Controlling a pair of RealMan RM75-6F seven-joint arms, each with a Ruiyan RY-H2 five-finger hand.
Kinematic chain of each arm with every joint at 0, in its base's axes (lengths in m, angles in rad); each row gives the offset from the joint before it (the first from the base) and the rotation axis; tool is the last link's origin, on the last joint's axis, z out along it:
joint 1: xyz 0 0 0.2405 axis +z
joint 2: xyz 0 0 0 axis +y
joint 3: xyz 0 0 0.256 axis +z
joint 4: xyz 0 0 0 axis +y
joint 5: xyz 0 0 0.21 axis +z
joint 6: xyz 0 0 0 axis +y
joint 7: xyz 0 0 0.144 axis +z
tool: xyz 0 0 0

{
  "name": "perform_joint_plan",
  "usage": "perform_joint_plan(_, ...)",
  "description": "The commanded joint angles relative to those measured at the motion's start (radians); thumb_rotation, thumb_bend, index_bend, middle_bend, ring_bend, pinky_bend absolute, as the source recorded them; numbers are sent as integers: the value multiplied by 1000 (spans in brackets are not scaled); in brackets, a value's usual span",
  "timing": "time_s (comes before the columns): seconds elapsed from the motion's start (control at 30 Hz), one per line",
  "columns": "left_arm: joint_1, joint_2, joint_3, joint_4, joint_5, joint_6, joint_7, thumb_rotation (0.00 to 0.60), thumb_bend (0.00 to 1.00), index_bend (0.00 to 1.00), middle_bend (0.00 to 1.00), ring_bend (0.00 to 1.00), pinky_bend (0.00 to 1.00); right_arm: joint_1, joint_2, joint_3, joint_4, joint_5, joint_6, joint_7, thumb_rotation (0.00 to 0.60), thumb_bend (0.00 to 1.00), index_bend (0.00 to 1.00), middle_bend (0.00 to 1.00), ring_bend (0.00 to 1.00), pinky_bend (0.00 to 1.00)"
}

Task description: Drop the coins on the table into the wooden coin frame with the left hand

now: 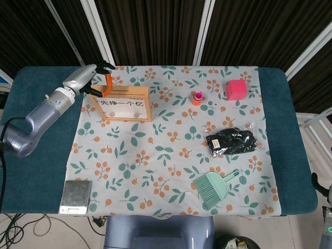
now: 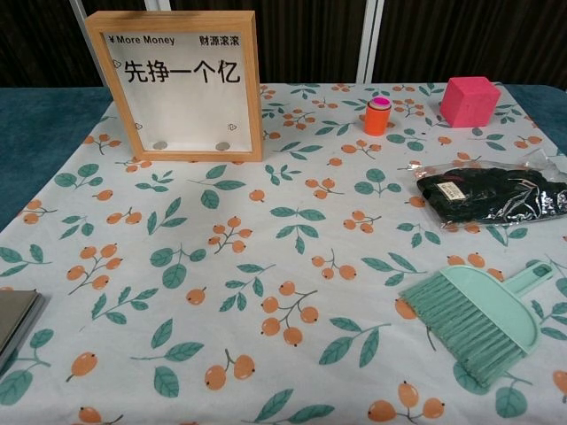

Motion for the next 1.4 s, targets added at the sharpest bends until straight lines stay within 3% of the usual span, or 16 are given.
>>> perform_joint_plan(0.03,-15,-30,38,45,40,35,-8,600,665,808,178,0,0,0,0,1,0,1,0,0,600,395,169,72,28,0)
perform_joint_plan(0.73,-101,-122,130,176,47,41,-69,600,665,812,179,0,0,-1,4,9,-11,22,-4,-1,600,395,169,72,28,0)
perform_joint_plan(1.4,-117,-138,178,210,27,43,-84,600,665,813,165,0,0,-1,0,14,-9,29,1,-3,600,395,169,72,28,0)
